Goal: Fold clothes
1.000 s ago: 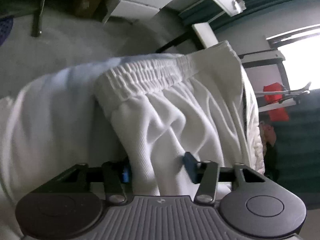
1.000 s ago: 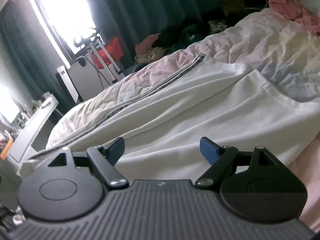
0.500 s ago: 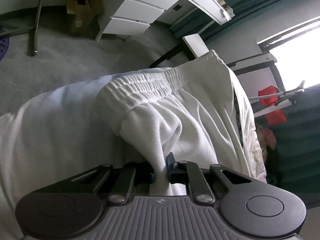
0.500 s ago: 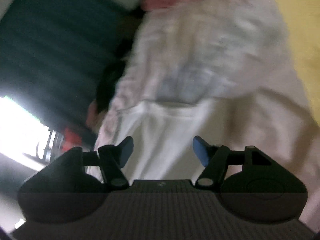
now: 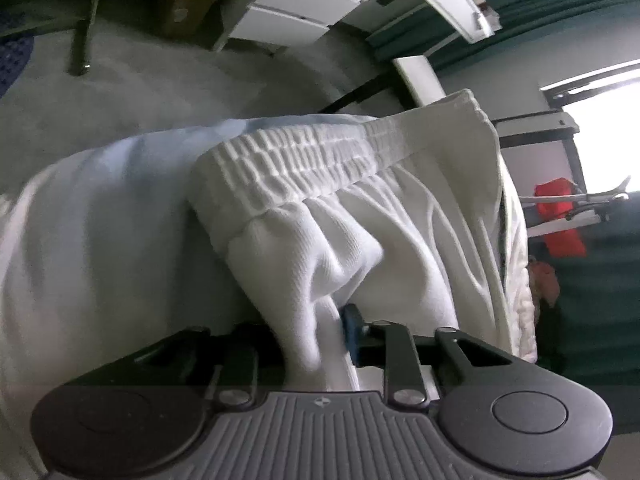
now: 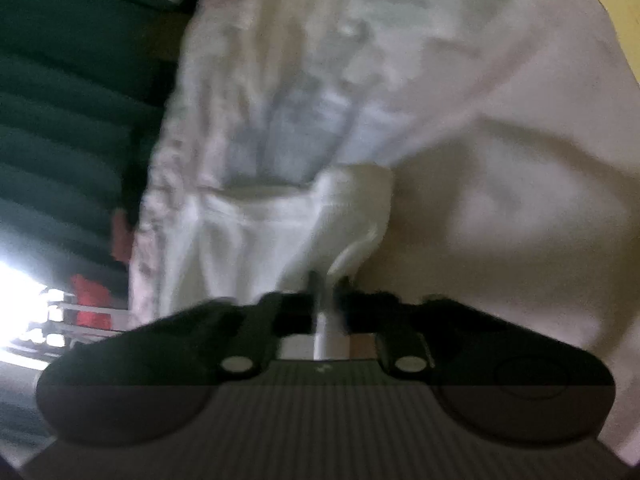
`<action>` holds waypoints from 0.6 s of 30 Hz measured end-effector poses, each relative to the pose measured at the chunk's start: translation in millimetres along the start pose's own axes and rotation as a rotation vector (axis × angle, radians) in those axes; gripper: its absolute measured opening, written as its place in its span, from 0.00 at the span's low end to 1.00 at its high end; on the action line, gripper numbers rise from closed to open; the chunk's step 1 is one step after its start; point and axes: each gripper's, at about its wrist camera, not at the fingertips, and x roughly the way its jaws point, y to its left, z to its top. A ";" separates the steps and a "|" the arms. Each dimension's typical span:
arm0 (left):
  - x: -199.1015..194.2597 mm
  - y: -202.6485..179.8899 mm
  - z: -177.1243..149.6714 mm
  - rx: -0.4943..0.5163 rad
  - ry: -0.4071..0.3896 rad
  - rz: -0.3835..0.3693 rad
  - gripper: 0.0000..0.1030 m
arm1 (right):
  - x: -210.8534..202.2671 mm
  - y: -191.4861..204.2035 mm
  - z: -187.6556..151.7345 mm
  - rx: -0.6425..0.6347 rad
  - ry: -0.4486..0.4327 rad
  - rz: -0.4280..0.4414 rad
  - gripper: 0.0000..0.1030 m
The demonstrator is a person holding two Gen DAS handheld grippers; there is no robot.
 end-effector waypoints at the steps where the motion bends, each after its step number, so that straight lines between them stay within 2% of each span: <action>1: -3.3 2.0 -0.1 -0.006 -0.003 -0.018 0.11 | -4.9 4.9 0.3 -0.016 -0.024 0.026 0.05; 4: -13.5 7.4 -0.2 -0.020 -0.014 -0.071 0.08 | -25.5 15.9 0.2 -0.034 -0.090 0.090 0.05; 7: -32.8 -1.3 3.0 0.024 -0.060 -0.137 0.07 | -44.5 28.0 0.3 -0.054 -0.152 0.150 0.05; 9: -43.5 -13.6 8.7 0.038 -0.084 -0.182 0.07 | -43.2 48.0 2.9 -0.097 -0.164 0.157 0.05; 12: -53.8 -46.2 21.8 0.045 -0.110 -0.248 0.07 | -28.5 95.4 10.8 -0.184 -0.184 0.167 0.05; 14: -49.3 -78.4 31.0 0.073 -0.132 -0.266 0.07 | -14.2 127.0 15.2 -0.239 -0.196 0.168 0.05; 18: -18.6 -145.2 49.8 0.100 -0.171 -0.270 0.07 | 64.8 189.6 13.5 -0.308 -0.208 0.110 0.05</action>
